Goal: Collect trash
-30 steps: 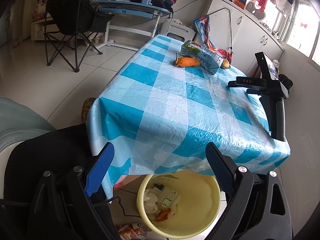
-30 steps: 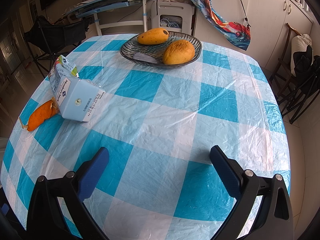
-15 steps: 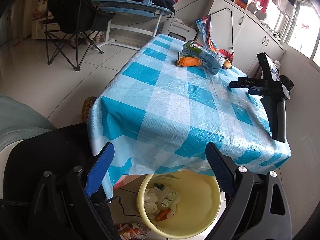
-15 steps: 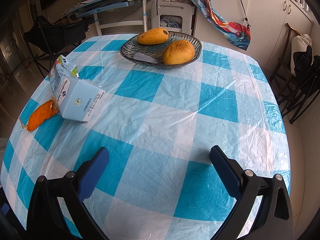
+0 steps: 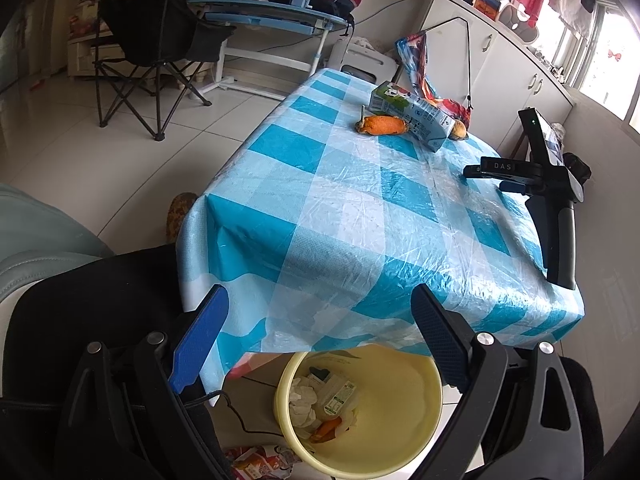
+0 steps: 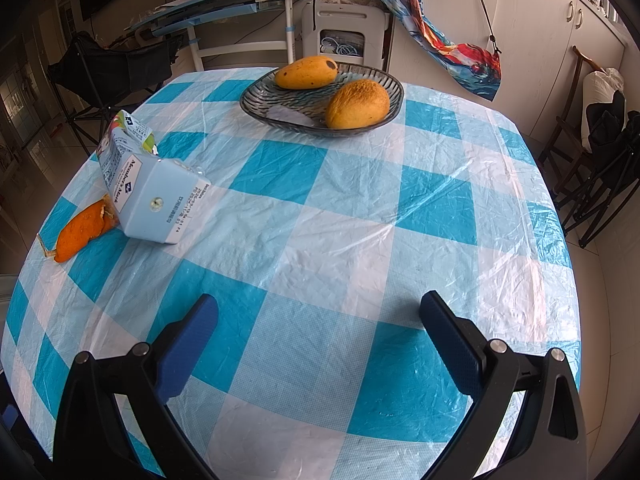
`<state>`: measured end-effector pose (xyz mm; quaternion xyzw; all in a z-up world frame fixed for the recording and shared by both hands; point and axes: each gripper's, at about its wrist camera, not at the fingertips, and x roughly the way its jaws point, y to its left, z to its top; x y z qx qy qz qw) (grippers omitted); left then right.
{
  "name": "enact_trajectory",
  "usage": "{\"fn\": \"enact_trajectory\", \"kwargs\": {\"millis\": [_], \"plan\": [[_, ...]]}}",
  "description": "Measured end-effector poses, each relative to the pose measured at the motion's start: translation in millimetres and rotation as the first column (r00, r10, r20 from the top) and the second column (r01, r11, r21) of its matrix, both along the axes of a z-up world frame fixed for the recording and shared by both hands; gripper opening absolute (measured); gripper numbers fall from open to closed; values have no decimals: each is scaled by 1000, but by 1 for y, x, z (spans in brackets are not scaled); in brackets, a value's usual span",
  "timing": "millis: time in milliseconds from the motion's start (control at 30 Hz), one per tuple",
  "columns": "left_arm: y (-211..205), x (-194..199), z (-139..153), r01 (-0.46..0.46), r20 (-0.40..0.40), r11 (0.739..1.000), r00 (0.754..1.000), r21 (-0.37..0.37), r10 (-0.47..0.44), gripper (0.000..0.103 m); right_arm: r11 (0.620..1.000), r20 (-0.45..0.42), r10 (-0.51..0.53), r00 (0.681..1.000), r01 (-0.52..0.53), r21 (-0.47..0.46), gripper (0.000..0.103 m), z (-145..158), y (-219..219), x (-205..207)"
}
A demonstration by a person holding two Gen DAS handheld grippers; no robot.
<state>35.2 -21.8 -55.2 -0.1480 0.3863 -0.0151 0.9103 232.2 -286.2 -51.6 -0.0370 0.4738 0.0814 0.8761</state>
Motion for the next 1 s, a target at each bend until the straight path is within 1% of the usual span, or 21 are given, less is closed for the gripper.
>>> {"fn": "enact_trajectory", "kwargs": {"millis": [67, 200, 267, 433, 533, 667, 800, 900, 1000], "plan": [[-1, -2, 2, 3, 6, 1000, 1000, 0, -3, 89, 1000, 0, 0, 1000, 0, 0, 96, 0, 0, 0], [-10, -7, 3, 27, 13, 999, 1000, 28, -27, 89, 1000, 0, 0, 1000, 0, 0, 96, 0, 0, 0], [-18, -11, 5, 47, 24, 997, 999, 59, -48, 89, 1000, 0, 0, 1000, 0, 0, 96, 0, 0, 0], [-36, -25, 14, 84, 90, 987, 991, 138, -97, 89, 1000, 0, 0, 1000, 0, 0, 96, 0, 0, 0], [-42, -30, 18, 91, 115, 979, 987, 182, -113, 89, 1000, 0, 0, 1000, 0, 0, 96, 0, 0, 0], [-33, -30, 30, 57, 150, 983, 985, 172, -83, 89, 1000, 0, 1, 1000, -1, 0, 96, 0, 0, 0], [-15, -14, 46, 9, 186, 988, 982, 152, -37, 89, 1000, 0, 1, 1000, -1, 0, 96, 0, 0, 0], [-8, 16, 57, 2, 190, 991, 982, 133, -27, 89, 1000, 0, 1, 1000, -1, 0, 96, 0, 0, 0], [-12, 49, 66, 24, 200, 990, 979, 141, -52, 89, 1000, 0, 1, 1000, -1, 0, 96, 0, 0, 0]]}}
